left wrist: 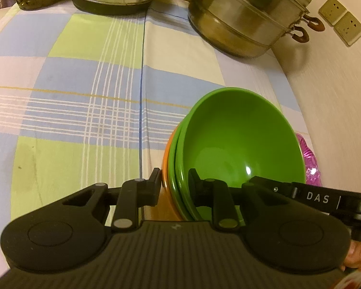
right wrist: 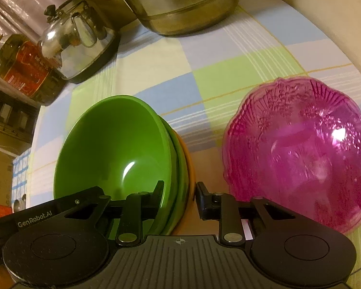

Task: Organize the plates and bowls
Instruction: 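Lift the bowl stack with both tools toward the pink dishes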

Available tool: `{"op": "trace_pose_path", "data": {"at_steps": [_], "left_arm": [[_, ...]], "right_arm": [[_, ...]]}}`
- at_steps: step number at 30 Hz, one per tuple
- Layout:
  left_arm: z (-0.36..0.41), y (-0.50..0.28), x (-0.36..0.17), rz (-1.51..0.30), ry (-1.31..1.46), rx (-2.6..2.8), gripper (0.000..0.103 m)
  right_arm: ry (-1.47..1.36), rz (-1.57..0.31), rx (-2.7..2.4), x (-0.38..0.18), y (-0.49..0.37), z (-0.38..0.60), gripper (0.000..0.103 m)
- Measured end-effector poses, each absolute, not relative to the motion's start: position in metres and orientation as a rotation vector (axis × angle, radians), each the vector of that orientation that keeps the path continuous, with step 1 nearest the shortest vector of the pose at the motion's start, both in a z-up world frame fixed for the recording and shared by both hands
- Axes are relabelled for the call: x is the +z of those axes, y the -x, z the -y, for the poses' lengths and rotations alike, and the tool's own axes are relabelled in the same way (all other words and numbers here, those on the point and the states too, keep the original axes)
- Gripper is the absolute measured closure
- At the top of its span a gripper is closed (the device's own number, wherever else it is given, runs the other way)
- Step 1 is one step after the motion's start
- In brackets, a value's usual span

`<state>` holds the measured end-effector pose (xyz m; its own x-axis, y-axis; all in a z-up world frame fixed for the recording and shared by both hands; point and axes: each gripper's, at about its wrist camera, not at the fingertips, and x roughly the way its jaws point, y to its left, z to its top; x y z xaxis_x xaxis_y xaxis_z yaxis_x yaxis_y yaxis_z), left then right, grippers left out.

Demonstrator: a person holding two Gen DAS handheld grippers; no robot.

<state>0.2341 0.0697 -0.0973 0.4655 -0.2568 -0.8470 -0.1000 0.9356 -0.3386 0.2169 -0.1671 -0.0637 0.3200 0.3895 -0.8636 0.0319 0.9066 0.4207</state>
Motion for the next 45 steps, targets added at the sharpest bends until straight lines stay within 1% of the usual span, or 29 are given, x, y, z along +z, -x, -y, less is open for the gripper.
{"op": "trace_pose_path", "data": {"at_steps": [9,26,35,45], "left_arm": [[-0.059,-0.205,-0.091,-1.097,0.318,-0.111,0.082],[-0.012,-0.133,-0.081,-1.11,0.237,-0.184,0.082],[0.018,-0.11,-0.075,-1.105,0.208,-0.224,0.082],[0.04,-0.099,-0.064,-1.083,0.187,-0.259,0.082]], "right_arm": [[-0.411,-1.237,0.233,-0.06,-0.189,0.173,0.077],[-0.47,-1.238,0.161,-0.047,-0.098,0.221,0.078],[-0.479,-1.22,0.129,-0.037,-0.062,0.249,0.079],[-0.492,-1.174,0.1,-0.019,-0.046,0.27,0.078]]}}
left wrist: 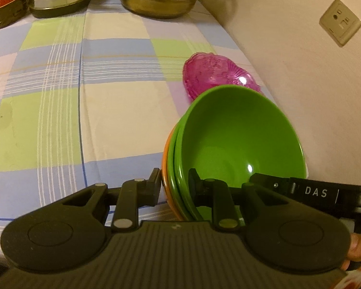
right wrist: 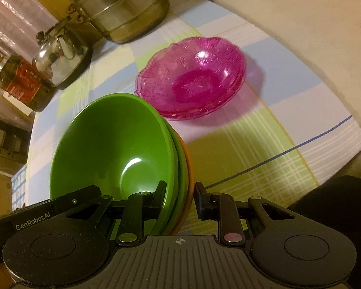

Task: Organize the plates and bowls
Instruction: 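Lift the bowl stack with both tools toward the pink dishes, then lower the bowl stack onto the pink glass dishes with both tools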

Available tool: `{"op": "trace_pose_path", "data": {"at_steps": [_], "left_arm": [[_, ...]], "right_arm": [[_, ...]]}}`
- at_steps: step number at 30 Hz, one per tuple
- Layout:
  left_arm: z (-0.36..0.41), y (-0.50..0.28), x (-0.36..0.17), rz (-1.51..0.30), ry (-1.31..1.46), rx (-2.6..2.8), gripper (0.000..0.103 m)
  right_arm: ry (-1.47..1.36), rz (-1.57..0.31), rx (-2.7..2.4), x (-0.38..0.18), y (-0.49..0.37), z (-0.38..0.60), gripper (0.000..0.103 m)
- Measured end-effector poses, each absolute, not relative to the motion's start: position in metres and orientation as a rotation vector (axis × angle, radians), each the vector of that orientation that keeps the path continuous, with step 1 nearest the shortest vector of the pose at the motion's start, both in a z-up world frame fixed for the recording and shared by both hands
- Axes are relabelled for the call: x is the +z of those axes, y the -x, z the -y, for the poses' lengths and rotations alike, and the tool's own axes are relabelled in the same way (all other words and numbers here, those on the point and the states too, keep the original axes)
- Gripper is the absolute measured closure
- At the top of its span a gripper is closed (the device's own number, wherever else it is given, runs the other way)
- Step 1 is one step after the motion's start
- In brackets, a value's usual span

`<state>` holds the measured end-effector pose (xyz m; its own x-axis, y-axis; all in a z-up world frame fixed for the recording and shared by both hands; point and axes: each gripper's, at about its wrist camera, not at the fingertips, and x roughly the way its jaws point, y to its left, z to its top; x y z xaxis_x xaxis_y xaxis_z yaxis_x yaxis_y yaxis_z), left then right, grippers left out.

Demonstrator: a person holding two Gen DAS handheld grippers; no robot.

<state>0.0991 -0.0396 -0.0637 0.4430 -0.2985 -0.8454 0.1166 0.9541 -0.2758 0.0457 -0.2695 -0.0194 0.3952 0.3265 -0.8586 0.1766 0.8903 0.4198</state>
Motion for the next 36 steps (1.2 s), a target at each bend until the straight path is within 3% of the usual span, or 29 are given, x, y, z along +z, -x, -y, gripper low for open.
{"op": "trace_pose_path", "data": {"at_steps": [18,36], "left_arm": [[0.061,-0.106,-0.044,-1.047,0.157,-0.301,0.082],[0.09,-0.159,-0.019,-1.006,0.135,-0.332,0.082]], "right_arm": [[-0.528,-1.124,0.063,0.001,-0.042,0.291,0.078],[-0.547,-1.074,0.053,0.022,-0.088,0.321,0.079]]}}
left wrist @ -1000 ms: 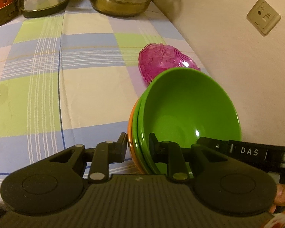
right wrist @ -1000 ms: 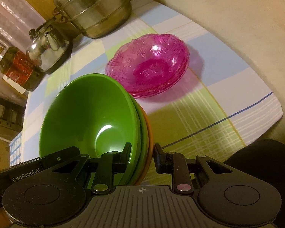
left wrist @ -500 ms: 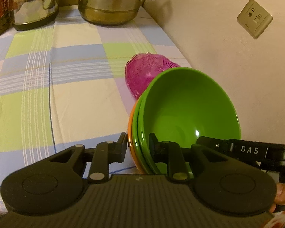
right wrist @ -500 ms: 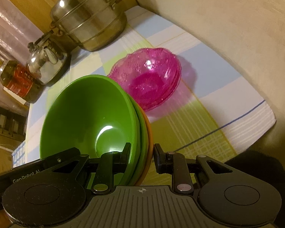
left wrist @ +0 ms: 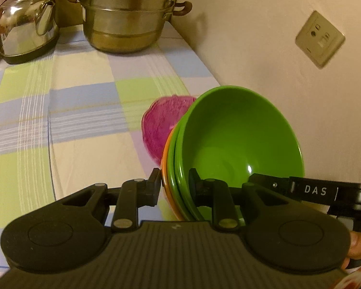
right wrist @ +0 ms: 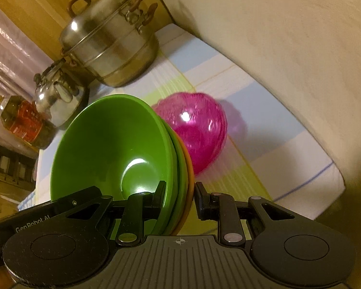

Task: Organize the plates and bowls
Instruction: 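Lower the bowl stack onto the pink glass dishes with both tools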

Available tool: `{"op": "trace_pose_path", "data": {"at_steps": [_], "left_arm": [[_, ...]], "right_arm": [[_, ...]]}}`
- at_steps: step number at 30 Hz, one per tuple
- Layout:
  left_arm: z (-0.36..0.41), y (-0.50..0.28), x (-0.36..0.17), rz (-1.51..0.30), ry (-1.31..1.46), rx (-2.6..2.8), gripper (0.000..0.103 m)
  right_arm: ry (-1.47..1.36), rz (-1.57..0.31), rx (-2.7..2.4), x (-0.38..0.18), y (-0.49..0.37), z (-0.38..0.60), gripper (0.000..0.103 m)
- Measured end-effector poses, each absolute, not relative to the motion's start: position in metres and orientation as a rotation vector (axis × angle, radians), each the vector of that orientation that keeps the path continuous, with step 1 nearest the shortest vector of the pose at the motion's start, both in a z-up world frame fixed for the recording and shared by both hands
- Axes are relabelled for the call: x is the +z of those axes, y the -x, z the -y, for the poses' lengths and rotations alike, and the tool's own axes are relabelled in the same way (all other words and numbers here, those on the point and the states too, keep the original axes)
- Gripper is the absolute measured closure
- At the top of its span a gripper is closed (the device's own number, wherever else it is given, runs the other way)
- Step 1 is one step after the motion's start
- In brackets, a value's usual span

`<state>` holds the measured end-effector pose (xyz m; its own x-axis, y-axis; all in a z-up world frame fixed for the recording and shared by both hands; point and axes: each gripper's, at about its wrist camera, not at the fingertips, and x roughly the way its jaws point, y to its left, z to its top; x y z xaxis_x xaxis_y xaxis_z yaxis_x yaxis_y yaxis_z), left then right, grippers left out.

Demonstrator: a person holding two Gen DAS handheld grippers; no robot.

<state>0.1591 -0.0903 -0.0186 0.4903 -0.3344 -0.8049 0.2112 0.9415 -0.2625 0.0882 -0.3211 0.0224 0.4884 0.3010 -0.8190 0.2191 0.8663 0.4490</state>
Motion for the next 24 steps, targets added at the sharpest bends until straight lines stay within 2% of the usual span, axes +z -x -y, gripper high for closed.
{"op": "trace_pose_path", "data": {"at_steps": [9,24], "left_arm": [[0.103,-0.206,-0.024,-1.025,0.134,-0.335,0.082],[0.116,-0.266,-0.05,-1.085,0.123,-0.313,0.082]], "right_arm": [[-0.54,-1.074,0.05,0.018,-0.131,0.335,0.079],[-0.569,-1.14,0.043,-0.025,-0.197,0.353,0.08]]}}
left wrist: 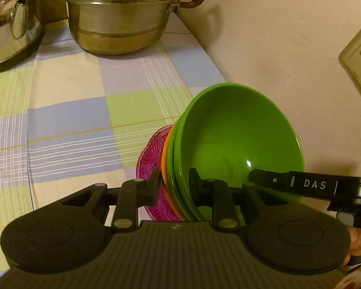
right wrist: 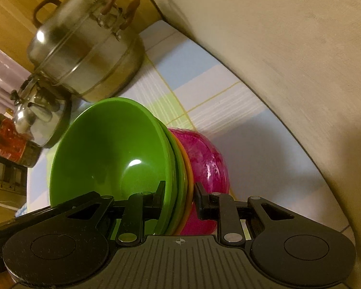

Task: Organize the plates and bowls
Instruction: 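Lower the bowl stack onto the pink glass dishes with both tools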

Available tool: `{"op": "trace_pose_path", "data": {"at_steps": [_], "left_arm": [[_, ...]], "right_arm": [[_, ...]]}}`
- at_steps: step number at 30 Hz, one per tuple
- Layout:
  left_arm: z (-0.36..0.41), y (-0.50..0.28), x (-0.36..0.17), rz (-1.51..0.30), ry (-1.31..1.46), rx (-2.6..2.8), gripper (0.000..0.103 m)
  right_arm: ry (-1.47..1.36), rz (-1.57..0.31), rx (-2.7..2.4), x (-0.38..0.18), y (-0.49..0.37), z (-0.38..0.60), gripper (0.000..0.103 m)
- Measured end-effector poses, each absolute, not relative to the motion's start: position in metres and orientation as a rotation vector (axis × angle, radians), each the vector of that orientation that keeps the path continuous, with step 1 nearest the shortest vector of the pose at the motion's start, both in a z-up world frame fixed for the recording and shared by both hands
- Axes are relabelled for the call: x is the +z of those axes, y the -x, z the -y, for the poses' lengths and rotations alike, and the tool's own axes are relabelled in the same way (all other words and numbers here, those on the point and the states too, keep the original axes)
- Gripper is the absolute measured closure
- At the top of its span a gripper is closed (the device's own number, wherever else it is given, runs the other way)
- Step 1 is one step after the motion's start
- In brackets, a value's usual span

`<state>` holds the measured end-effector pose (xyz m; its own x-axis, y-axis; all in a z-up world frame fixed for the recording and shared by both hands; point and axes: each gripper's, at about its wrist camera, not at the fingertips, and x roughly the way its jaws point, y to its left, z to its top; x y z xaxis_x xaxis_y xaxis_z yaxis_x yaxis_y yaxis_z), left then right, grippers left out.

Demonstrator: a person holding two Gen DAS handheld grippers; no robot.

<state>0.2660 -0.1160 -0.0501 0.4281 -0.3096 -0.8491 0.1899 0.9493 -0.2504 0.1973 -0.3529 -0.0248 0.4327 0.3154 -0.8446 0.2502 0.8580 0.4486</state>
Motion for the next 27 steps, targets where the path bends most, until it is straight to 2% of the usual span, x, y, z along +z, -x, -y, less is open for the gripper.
{"op": "trace_pose_path", "data": {"at_steps": [12,27], "left_arm": [[0.12,-0.277,-0.071,-1.121,0.124,-0.31,0.081],[0.113,-0.277,-0.072,-1.126,0.175,-0.312,0.08]], "right_arm": [[-0.579,-1.175,0.03,-0.052,-0.207,0.357,0.08],[-0.579,-1.184,0.017,-0.052,-0.21,0.354,0.079]]}}
